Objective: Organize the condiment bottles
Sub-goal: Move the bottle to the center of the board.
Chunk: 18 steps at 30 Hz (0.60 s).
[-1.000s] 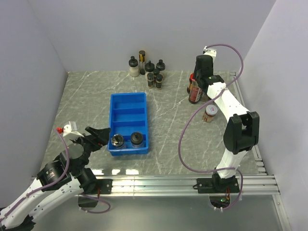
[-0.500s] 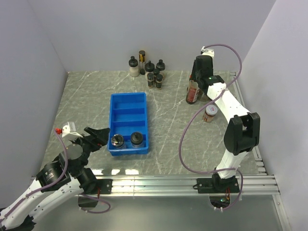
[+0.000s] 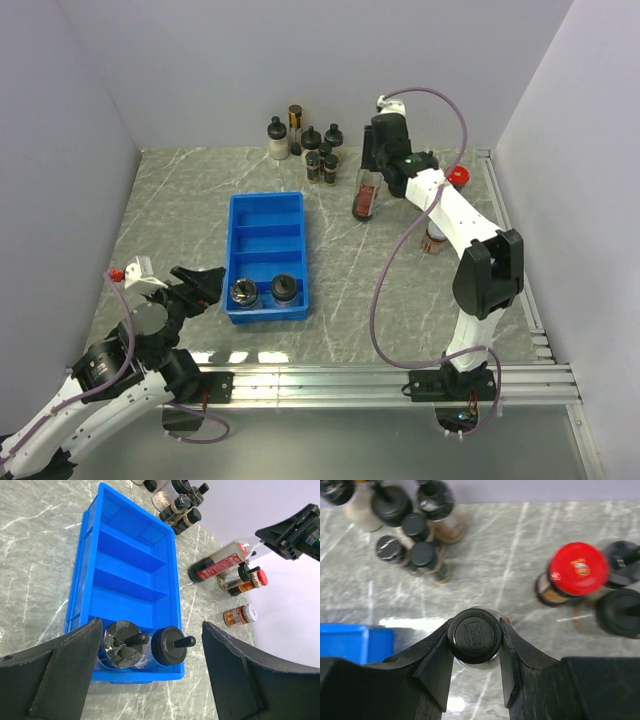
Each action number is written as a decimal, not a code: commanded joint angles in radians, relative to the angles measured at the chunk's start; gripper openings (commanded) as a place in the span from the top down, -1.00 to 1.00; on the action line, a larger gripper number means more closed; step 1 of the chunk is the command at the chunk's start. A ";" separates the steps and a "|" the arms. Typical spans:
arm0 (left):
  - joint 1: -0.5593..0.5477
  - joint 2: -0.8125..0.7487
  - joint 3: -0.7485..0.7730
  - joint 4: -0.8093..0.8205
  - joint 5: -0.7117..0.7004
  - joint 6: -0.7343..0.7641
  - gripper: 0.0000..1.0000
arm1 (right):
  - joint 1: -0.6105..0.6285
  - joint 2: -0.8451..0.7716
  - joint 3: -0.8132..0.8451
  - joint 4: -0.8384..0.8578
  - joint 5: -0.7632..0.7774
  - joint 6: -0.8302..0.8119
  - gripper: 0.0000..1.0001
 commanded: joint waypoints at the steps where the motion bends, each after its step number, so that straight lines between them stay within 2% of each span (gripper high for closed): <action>1: -0.001 -0.020 0.027 -0.025 -0.016 -0.019 -0.72 | 0.011 -0.013 0.076 0.076 0.021 0.011 1.00; 9: -0.001 -0.027 0.021 -0.017 -0.016 -0.019 -0.72 | 0.013 -0.012 0.066 0.067 0.020 0.011 0.99; 10: -0.001 -0.025 0.023 -0.019 -0.016 -0.017 -0.72 | 0.013 -0.012 0.065 0.065 0.018 0.009 0.88; 11: -0.003 -0.025 0.023 -0.019 -0.016 -0.017 -0.72 | 0.015 -0.010 0.069 0.062 0.017 0.007 0.52; 14: -0.001 -0.025 0.027 -0.020 -0.017 -0.016 -0.72 | 0.013 -0.007 0.088 0.052 0.009 0.004 -0.03; 18: -0.001 -0.024 0.034 -0.022 -0.019 -0.014 -0.72 | 0.013 0.008 0.128 0.019 -0.003 -0.002 -0.39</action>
